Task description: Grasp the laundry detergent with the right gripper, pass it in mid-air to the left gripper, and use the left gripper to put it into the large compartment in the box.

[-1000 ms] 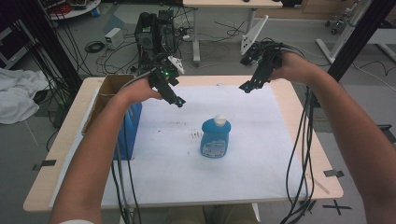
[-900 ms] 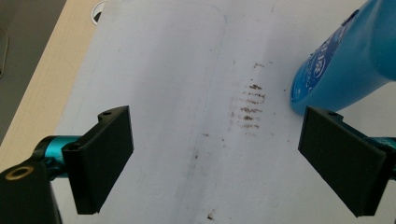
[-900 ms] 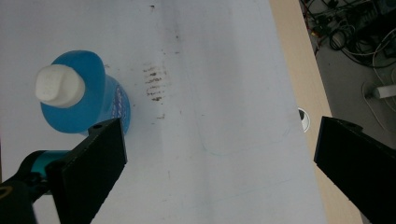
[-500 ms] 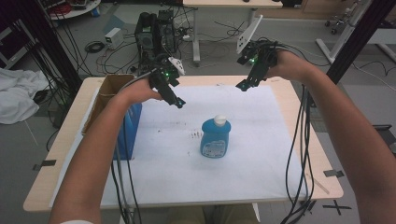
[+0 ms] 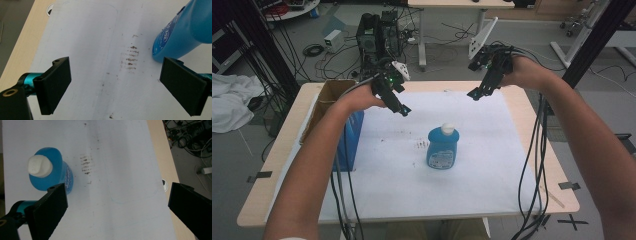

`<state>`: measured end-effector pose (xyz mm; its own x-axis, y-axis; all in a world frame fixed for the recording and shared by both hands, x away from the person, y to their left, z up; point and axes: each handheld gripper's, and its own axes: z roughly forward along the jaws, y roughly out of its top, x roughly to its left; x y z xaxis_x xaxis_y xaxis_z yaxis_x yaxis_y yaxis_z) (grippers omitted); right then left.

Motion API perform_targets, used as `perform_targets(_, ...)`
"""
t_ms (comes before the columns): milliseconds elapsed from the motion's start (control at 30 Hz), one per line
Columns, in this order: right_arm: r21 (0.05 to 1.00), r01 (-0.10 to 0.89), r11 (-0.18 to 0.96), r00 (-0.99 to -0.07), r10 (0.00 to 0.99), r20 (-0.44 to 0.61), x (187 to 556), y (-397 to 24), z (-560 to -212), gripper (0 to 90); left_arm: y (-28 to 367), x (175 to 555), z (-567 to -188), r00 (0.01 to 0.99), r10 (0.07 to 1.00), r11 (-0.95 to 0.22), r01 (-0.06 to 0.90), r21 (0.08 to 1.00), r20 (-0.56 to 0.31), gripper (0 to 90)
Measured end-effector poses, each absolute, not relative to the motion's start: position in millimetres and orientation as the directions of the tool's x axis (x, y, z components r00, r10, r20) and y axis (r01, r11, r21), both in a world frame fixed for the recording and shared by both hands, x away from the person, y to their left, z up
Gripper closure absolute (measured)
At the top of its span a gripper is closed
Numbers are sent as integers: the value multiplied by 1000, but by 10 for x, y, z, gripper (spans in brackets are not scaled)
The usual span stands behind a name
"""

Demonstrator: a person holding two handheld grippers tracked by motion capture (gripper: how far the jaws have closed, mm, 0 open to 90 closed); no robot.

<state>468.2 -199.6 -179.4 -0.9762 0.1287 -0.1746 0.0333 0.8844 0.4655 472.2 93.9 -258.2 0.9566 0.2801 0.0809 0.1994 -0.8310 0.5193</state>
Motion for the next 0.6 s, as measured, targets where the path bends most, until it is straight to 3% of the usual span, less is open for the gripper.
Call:
perform_targets(200, 501, 43, 864, -979, 135, -150, 4553, -2102, -1903, 14, 935, 4721, -2543, 966, 236, -854, 152, 497, 109, 102)
perform_targets(233, 505, 50, 862, -979, 142, -145, 4530, -2122, -1928, 14, 924, 4697, -2572, 959, 270, -825, 183, 534, 87, 102)
perform_targets(600, 558, 58, 828, -987, 130, -92, 4319, -2244, -2196, 14, 903, 4689, -2588, 966, 243, -839, 163, 519, 90, 103)
